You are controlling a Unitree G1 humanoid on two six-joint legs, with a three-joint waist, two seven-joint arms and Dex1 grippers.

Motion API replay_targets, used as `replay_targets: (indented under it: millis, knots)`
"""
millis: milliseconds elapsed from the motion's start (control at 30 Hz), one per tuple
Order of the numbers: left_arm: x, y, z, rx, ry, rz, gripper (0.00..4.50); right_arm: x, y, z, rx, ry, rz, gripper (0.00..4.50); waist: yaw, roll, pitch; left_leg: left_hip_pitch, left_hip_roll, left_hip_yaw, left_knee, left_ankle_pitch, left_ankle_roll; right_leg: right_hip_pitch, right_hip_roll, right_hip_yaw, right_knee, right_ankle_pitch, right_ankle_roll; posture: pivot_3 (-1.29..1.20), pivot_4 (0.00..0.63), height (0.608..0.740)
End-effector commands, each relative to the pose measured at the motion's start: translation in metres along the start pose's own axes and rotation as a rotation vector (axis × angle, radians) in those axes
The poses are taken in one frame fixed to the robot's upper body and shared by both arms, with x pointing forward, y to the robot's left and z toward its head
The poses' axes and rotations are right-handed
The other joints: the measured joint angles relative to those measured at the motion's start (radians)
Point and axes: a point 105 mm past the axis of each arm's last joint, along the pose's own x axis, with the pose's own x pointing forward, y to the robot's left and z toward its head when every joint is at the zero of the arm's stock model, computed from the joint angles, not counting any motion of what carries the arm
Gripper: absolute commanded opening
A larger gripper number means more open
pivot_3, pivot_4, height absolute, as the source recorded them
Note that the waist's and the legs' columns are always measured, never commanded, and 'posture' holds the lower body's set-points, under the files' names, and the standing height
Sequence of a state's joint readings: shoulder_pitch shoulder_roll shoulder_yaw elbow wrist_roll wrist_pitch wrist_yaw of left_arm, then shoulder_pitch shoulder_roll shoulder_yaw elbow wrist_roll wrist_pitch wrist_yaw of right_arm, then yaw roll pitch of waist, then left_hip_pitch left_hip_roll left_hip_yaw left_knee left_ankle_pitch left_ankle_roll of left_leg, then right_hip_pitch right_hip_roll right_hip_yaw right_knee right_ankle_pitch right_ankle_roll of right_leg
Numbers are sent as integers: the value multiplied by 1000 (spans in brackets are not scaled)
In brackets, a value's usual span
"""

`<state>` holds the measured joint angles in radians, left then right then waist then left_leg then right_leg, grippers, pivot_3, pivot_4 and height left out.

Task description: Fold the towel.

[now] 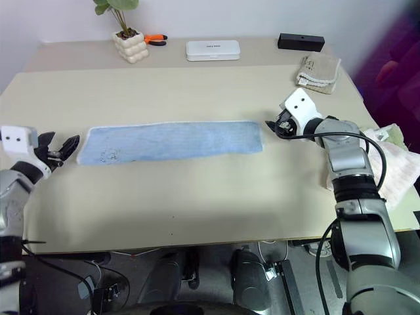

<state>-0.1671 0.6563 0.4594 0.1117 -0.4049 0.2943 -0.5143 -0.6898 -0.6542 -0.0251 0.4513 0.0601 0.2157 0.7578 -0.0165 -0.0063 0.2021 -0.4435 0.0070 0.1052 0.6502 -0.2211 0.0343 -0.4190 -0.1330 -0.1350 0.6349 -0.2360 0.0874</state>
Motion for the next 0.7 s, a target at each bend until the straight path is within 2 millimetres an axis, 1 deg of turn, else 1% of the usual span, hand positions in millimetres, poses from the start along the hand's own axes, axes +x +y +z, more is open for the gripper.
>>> replay_targets:
  millis: [33,67,100,167,200,233,300,333,400,433,500,633,700]
  knots:
    - [-12,-20,31,37,-115,-42,3446,-23,-6,9,200,-67,-45,4246,6,0,0,0,0,0,0,0,0,0,0,0,0,0,0,0,150,733]
    - [-11,-36,33,50,-121,-89,3446,-27,-1,7,259,-66,-34,4424,7,0,0,0,0,-1,0,0,0,1,0,0,0,0,0,0,150,733]
    - [-9,-55,33,58,-124,-151,3446,-31,7,3,312,-62,-11,4424,10,0,0,0,0,-1,1,0,0,1,0,0,0,0,0,0,150,733]
    - [-10,-117,31,129,-135,-371,3446,-41,29,-5,411,-51,39,4424,21,0,-1,0,0,-2,2,0,0,2,-1,-1,0,0,0,0,150,733]
    - [-12,-141,30,129,-143,-447,3446,-45,37,-9,464,-47,52,4424,24,0,-2,1,0,-2,1,-1,1,3,-1,-1,-1,0,0,0,150,733]
    - [-14,-158,30,122,-152,-506,3446,-48,43,-12,521,-42,54,4424,26,1,-3,2,0,-1,2,-2,2,5,0,-1,-2,0,0,0,150,733]
    - [-18,-176,30,108,-166,-566,3446,-53,50,-15,592,-32,46,4424,25,1,-3,2,0,-1,2,-2,3,5,0,-1,-2,0,0,0,150,733]
    - [-19,-188,29,102,-174,-598,3446,-56,54,-18,644,-26,36,4424,24,1,-3,1,0,0,2,-2,3,4,0,0,-2,1,0,0,150,733]
    - [-22,-212,28,70,-190,-670,3446,-60,70,-22,767,-13,29,4424,27,2,-4,1,1,-1,2,-2,3,3,1,0,-2,1,0,0,150,733]
    - [-22,-221,28,45,-200,-692,3446,-60,81,-23,828,-7,31,4424,26,2,-4,1,1,-1,1,-2,3,3,1,0,-2,1,0,0,150,733]
    - [-22,-227,28,10,-205,-709,3446,-58,95,-22,894,9,26,4424,25,2,-4,1,2,-1,1,-3,4,3,1,0,-2,1,0,0,150,733]
    - [-23,-231,28,13,-206,-730,3446,-48,108,-24,994,49,-12,4424,26,2,-5,1,2,-1,2,-5,7,2,2,0,-1,1,-1,0,150,733]
    - [-22,-228,28,16,-206,-723,3446,-35,109,-27,1060,69,-66,4424,24,2,-6,1,2,-1,2,-5,7,2,2,0,-1,1,-1,0,150,733]
